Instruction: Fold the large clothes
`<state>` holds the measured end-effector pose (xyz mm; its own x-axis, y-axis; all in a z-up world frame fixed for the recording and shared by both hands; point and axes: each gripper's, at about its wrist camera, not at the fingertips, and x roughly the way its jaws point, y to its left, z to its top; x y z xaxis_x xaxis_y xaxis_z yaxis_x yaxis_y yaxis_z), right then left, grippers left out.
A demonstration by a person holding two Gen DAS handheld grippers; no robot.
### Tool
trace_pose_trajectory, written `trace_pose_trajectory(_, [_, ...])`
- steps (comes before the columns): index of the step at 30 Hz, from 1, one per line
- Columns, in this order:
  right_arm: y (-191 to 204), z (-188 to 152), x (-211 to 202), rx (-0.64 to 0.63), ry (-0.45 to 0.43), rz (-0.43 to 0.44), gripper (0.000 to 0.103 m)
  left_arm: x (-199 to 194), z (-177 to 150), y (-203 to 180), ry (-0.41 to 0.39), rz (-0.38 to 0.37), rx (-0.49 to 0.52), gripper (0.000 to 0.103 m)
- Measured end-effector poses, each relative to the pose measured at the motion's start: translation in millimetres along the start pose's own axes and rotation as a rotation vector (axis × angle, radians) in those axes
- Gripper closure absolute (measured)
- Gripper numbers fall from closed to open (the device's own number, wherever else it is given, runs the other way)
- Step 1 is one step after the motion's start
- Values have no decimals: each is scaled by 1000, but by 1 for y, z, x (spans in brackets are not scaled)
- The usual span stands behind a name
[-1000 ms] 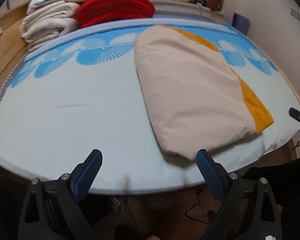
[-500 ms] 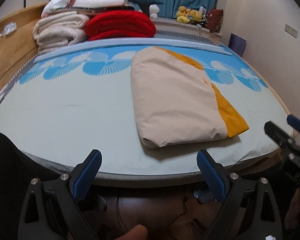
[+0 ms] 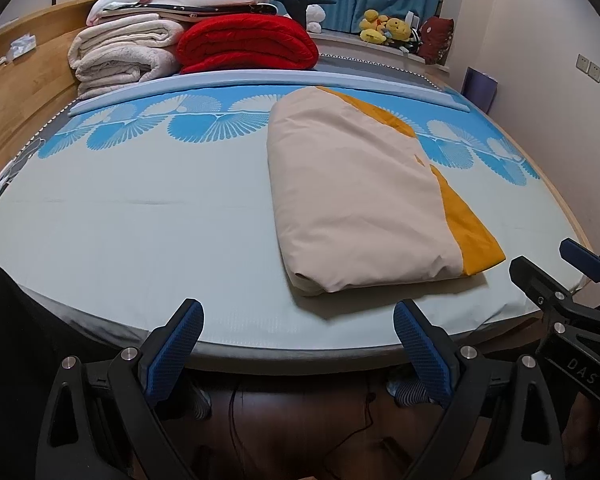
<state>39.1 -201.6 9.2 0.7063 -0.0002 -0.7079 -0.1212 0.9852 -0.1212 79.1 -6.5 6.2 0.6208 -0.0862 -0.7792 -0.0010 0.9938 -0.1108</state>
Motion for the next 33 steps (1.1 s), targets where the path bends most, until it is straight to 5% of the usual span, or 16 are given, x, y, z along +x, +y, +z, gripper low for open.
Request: trace_pose_trajectory(33, [2,1,0,8,-2,0,21,1,3,-6,-4,-7,17,8])
